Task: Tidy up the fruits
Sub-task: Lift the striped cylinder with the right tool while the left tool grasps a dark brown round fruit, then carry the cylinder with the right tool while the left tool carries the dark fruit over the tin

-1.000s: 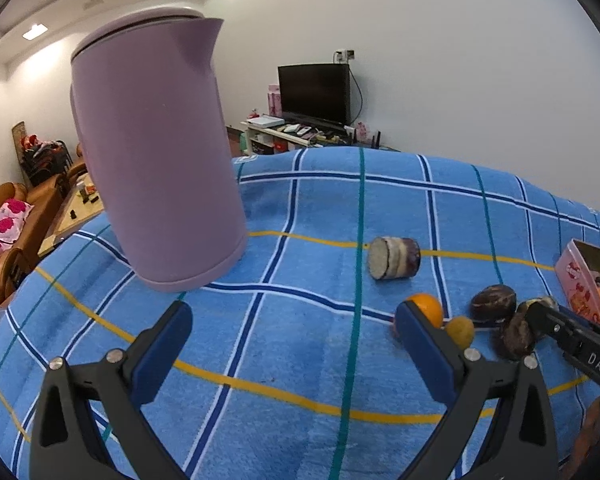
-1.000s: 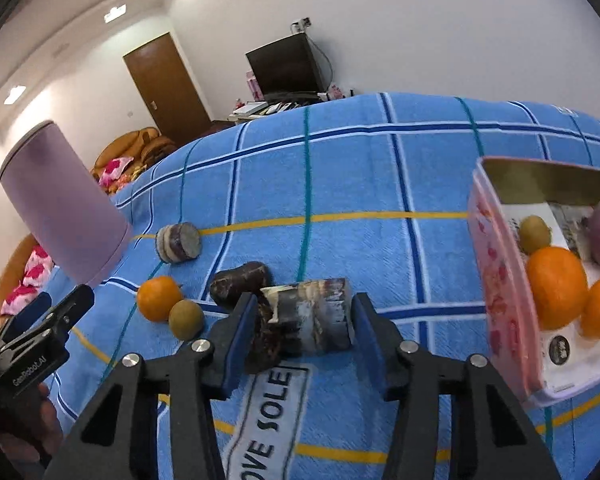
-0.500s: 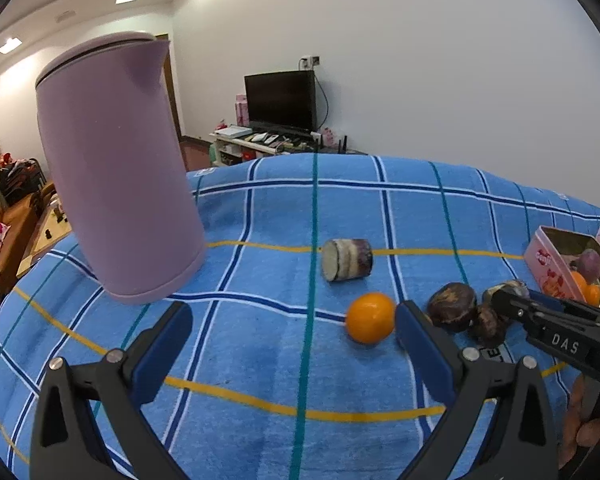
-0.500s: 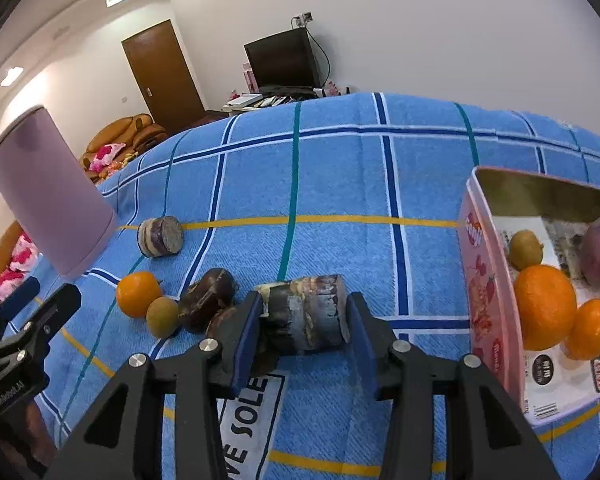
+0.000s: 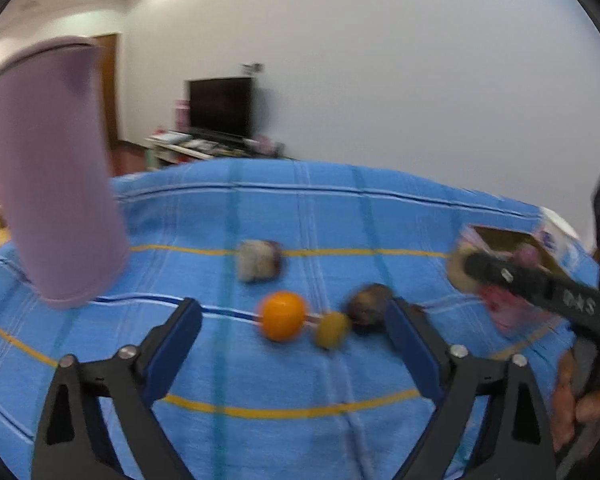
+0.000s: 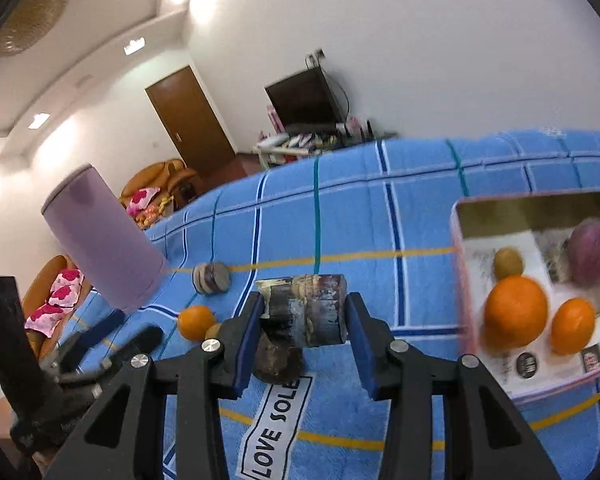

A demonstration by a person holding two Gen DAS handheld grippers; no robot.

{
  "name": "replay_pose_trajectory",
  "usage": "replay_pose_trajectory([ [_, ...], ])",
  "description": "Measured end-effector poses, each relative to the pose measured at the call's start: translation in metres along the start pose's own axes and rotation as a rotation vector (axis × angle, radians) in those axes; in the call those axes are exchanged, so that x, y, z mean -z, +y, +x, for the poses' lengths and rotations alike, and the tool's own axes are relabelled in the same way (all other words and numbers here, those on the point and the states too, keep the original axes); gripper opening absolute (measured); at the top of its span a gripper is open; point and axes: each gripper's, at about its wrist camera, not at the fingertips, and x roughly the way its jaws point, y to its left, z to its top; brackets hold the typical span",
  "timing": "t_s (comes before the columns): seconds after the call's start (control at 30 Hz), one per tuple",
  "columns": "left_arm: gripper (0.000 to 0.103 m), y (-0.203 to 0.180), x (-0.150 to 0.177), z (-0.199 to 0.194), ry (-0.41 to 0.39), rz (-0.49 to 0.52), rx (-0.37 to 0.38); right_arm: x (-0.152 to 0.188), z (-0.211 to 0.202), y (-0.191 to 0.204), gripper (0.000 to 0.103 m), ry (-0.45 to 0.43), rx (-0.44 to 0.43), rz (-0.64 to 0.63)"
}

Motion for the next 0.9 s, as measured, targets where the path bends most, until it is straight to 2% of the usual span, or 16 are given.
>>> replay_pose_trajectory([
  [0.03, 0.088, -0.007, 0.002, 0.002, 0.018, -0.001, 0.035, 0.000, -0.003, 0.000, 0.043, -0.009, 0.012, -0.012],
  [0.2, 0.087, -0.040, 0.005, 0.014, 0.091, 0.001, 0.106, 0.002, -0.025, -0.005, 0.043, -0.063, 0.086, -0.093],
  [0.27, 0.087, -0.057, 0.006, 0.021, 0.120, 0.018, 0.089, 0.003, -0.035, -0.012, 0.043, -0.085, 0.118, -0.121],
  [0.33, 0.086, -0.071, 0.007, 0.032, 0.160, 0.032, 0.041, 0.003, -0.043, -0.018, 0.043, -0.107, 0.150, -0.146],
  [0.4, 0.076, -0.082, 0.007, 0.048, 0.205, 0.032, -0.011, 0.002, -0.050, -0.025, 0.044, -0.132, 0.179, -0.162],
  [0.53, 0.068, -0.092, 0.007, 0.074, 0.272, -0.014, -0.069, 0.000, -0.061, -0.034, 0.044, -0.162, 0.197, -0.191],
  [0.63, 0.058, -0.097, 0.005, 0.081, 0.273, -0.017, -0.105, -0.003, -0.061, -0.043, 0.044, -0.149, 0.184, -0.162],
  [0.67, 0.053, -0.097, 0.004, 0.082, 0.271, -0.021, -0.113, -0.004, -0.060, -0.047, 0.044, -0.139, 0.175, -0.139],
  [0.7, 0.042, -0.096, 0.004, 0.081, 0.268, -0.026, -0.114, -0.005, -0.060, -0.050, 0.044, -0.131, 0.166, -0.119],
  [0.8, 0.042, -0.086, 0.005, 0.077, 0.254, -0.078, -0.058, -0.006, -0.058, -0.055, 0.044, -0.122, 0.145, -0.079],
  [0.9, 0.042, -0.070, 0.010, 0.067, 0.232, -0.146, 0.000, -0.005, -0.060, -0.051, 0.044, -0.141, 0.159, -0.094],
])
